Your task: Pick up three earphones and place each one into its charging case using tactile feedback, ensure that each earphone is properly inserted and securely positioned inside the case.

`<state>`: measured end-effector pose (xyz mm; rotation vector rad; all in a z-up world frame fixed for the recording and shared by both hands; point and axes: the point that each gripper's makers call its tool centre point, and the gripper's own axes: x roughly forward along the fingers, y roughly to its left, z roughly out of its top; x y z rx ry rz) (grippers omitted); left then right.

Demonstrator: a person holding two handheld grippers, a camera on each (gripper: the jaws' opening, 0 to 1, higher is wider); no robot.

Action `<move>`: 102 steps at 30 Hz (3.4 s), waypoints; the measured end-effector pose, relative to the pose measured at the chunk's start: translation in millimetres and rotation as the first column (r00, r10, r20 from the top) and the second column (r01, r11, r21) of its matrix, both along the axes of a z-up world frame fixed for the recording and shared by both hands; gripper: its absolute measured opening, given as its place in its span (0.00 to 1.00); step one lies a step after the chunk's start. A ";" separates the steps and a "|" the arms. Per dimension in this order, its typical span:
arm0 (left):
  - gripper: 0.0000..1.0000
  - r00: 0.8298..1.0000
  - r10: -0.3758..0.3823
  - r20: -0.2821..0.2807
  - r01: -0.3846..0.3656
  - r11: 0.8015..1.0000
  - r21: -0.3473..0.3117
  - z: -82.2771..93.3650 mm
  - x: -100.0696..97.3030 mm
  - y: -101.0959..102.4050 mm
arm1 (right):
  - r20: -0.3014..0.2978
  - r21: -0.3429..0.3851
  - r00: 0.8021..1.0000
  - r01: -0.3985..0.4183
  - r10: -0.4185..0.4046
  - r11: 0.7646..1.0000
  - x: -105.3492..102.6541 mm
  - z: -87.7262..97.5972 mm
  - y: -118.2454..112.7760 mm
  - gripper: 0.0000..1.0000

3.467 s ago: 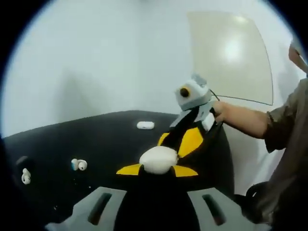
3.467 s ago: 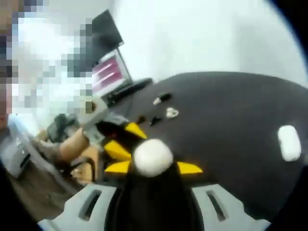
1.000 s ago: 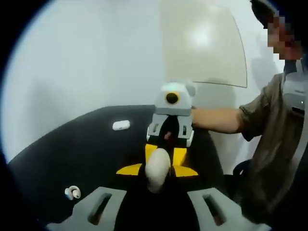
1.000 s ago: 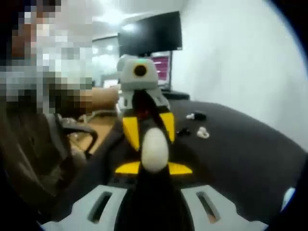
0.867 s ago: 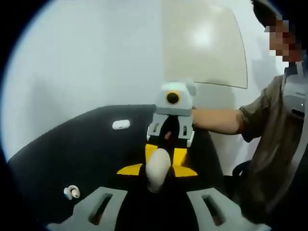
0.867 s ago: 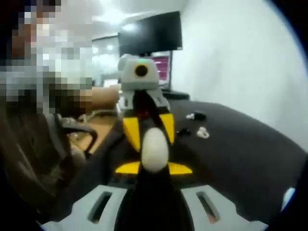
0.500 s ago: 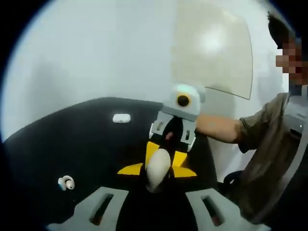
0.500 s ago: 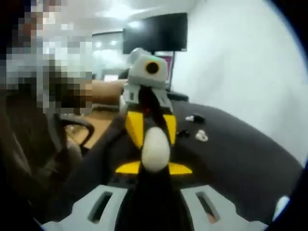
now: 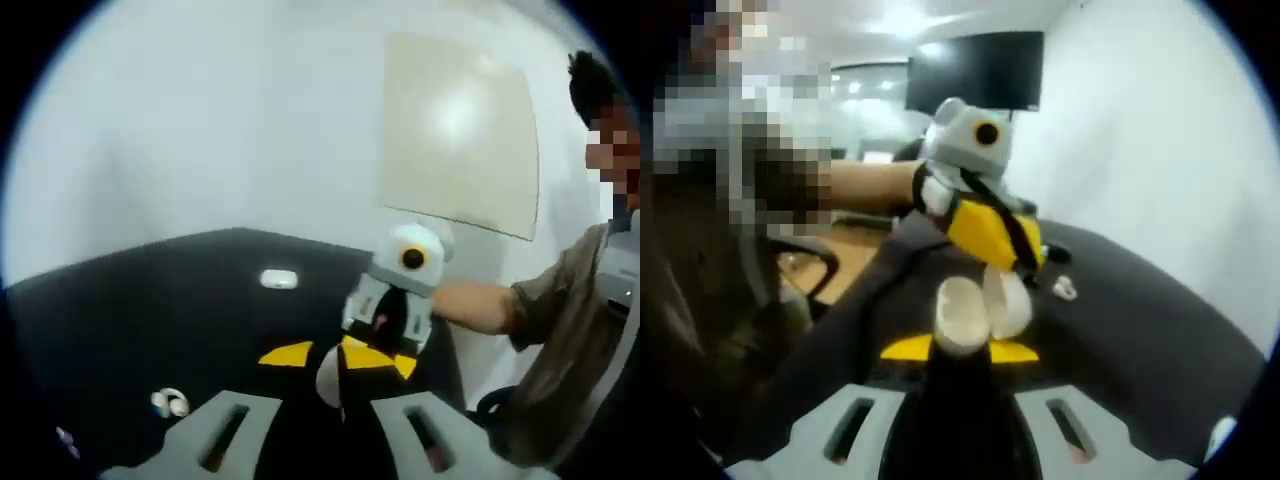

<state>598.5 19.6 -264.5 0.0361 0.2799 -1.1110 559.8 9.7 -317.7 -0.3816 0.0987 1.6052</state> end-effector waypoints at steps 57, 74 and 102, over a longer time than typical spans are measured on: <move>0.08 0.762 0.537 -0.361 -0.582 0.813 -0.019 -36.8 64.4 216.3 | -0.012 0.011 1.000 0.003 -0.003 1.000 1.6 -0.5 -2.7 0.20; 0.03 0.697 0.606 -0.383 -0.591 0.788 0.173 -61.0 82.0 218.8 | 0.027 0.018 1.000 -0.003 0.002 1.000 0.2 0.2 -1.2 0.20; 0.01 0.690 0.037 0.723 -0.620 0.546 0.563 38.3 14.8 125.2 | 0.016 0.016 1.000 0.002 -0.002 1.000 1.8 0.0 -0.2 0.20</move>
